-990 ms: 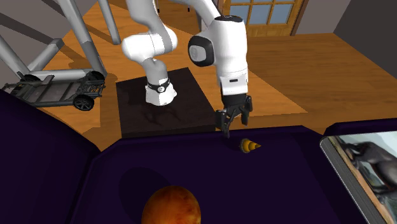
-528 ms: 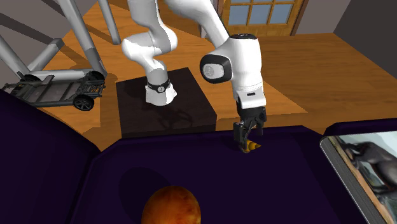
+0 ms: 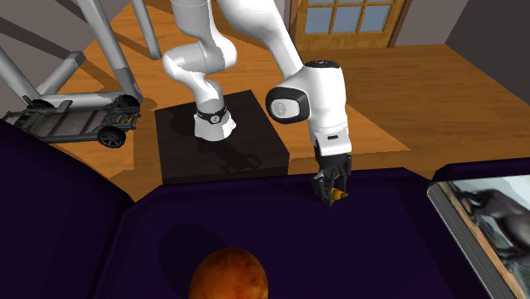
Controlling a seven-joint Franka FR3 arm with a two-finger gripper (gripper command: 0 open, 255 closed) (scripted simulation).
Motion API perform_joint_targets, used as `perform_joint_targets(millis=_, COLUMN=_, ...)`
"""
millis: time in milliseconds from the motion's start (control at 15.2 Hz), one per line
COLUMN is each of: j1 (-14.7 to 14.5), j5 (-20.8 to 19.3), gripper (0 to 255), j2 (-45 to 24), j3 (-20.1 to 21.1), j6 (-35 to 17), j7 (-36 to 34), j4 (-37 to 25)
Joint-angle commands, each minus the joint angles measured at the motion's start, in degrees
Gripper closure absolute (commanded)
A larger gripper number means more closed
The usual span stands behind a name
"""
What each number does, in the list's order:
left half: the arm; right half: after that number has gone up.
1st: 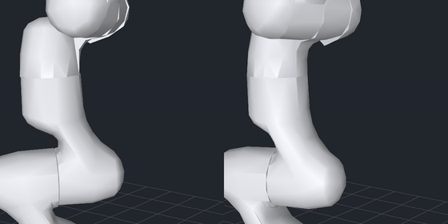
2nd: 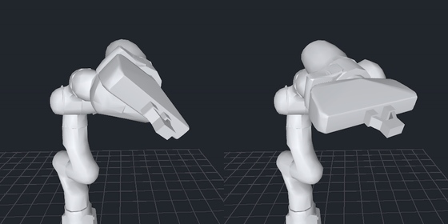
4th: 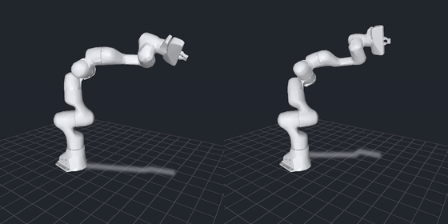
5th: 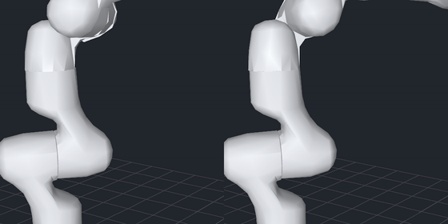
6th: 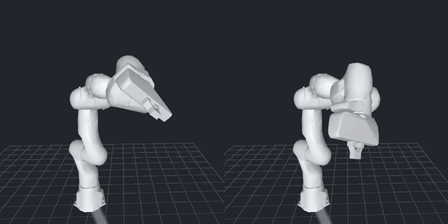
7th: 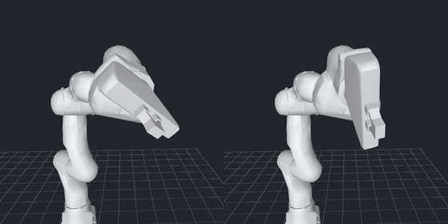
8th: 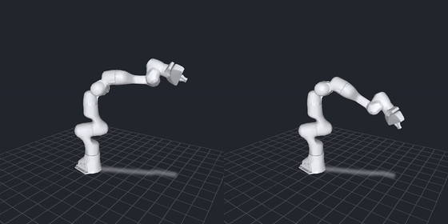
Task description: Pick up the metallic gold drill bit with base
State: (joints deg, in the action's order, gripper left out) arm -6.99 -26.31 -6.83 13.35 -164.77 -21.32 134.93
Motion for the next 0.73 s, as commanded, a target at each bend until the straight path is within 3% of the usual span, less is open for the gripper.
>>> perform_joint_targets(millis=0, j1=0.0, j5=-0.1, gripper=255, j2=-0.1, j3=0.0, j6=-0.1, j7=-0.1, j4=0.0)
perform_joint_targets(millis=528, j1=-0.1, j5=-0.4, gripper=255, j2=-0.2, j3=-0.1, j6=-0.1, j7=-0.4, j4=0.0)
perform_joint_targets(millis=660, j1=0.3, j5=1.9, gripper=255, j2=1.1, j3=0.6, j6=1.1, j7=1.6, j4=-0.1)
